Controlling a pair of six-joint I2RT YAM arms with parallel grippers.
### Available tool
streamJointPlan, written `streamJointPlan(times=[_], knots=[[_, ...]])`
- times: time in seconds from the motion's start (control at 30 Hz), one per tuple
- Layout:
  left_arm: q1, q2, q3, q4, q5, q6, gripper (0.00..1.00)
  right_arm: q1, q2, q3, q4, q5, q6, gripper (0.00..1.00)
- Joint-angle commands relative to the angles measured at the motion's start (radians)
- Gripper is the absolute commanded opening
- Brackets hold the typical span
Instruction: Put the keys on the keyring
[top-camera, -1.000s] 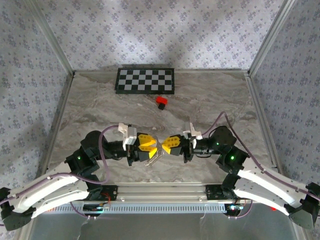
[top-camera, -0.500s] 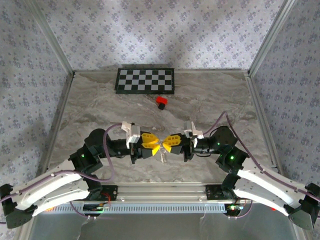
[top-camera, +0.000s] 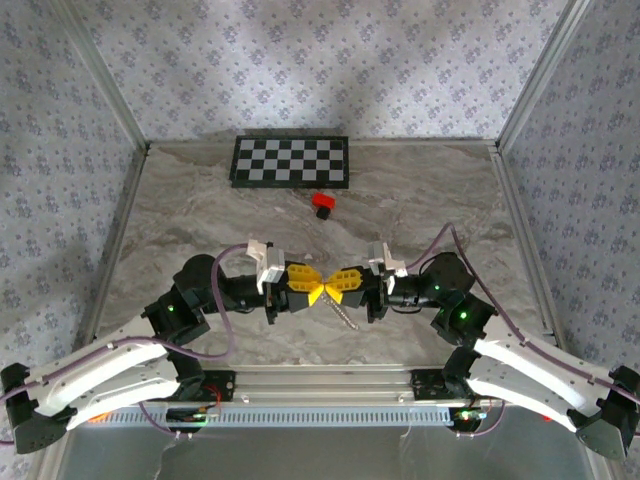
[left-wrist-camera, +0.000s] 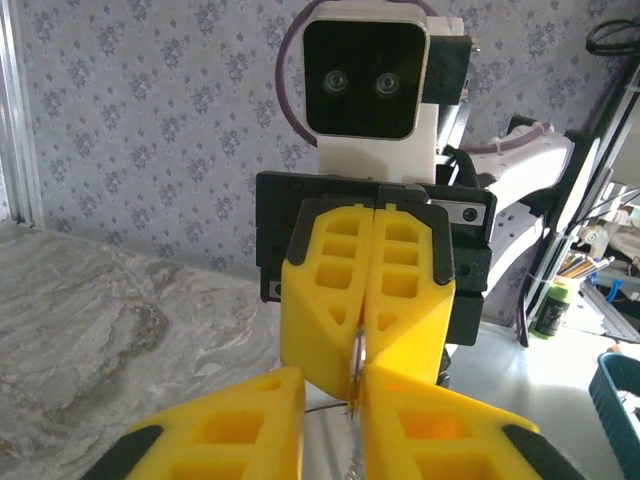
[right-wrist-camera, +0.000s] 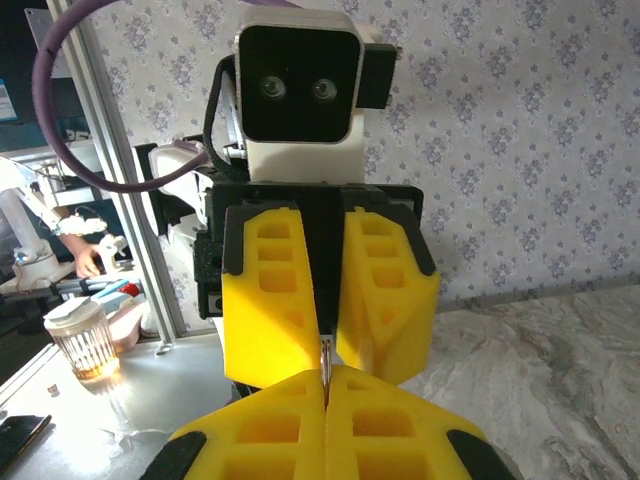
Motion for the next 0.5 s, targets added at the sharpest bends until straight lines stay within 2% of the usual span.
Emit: streamJointPlan(times=[0.0,0.13,0.27,0.3,0.47], knots=[[-0.008,-0.003,0.037,0.051,-0.018,-0.002,0.15,-0.005,-0.009,-0.007,0.049,0.005,0.015,0.0],[-0.009,-0.004,0.037,0.049,-0.018,0.0,0.06,-0.009,-0.009,-0.011,0.055,0.006,0.018,0.0],[-0.009,-0.002,0.035,0.049,-0.015,0.0,0.04,-0.011,-0.009,-0.012,0.061,0.003,0.022,0.0],[-0.009,-0.001,0.034,0.05,-0.015,0.0,0.0,-0.011,-0.009,-0.013,0.062,0.003,0.022,0.0],[-0.009,-0.003,0.036,0.044,-0.017,0.009,0.0,-0.015,-0.009,-0.009,0.046,0.005,0.02,0.0]])
